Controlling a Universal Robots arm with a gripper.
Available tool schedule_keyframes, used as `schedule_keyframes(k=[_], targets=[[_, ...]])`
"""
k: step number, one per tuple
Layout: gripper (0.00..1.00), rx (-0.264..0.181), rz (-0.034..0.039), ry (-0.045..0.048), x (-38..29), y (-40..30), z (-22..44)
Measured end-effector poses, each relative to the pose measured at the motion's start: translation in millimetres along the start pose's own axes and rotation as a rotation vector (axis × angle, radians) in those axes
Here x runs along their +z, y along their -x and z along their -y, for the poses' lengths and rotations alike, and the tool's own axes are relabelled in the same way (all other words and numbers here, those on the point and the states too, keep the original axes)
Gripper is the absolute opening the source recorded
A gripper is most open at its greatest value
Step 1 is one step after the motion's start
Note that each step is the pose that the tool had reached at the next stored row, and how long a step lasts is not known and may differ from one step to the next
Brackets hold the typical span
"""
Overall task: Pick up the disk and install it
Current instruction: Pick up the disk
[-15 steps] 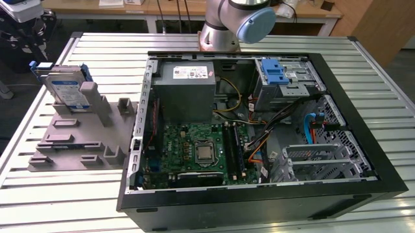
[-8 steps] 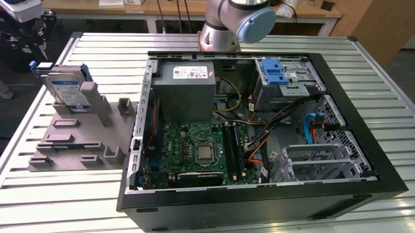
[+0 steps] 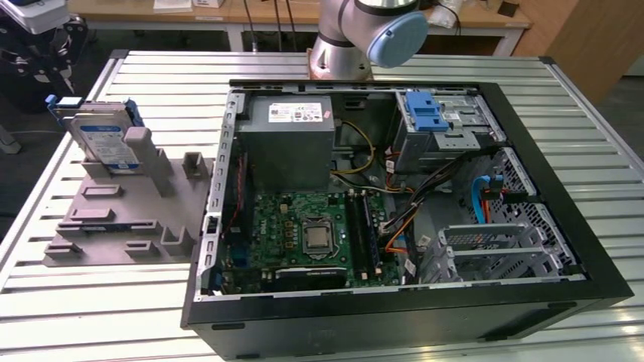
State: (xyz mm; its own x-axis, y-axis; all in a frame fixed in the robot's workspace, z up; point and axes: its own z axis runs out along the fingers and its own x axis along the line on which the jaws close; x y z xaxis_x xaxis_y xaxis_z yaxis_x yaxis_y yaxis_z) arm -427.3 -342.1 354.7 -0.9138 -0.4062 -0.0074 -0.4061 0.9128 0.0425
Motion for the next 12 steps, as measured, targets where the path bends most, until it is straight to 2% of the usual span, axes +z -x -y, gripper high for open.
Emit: schedule_keyframes(k=[12], targets=[[0.11,-0.035,-0.0014,0.0002,0.0,0.0,0.0]])
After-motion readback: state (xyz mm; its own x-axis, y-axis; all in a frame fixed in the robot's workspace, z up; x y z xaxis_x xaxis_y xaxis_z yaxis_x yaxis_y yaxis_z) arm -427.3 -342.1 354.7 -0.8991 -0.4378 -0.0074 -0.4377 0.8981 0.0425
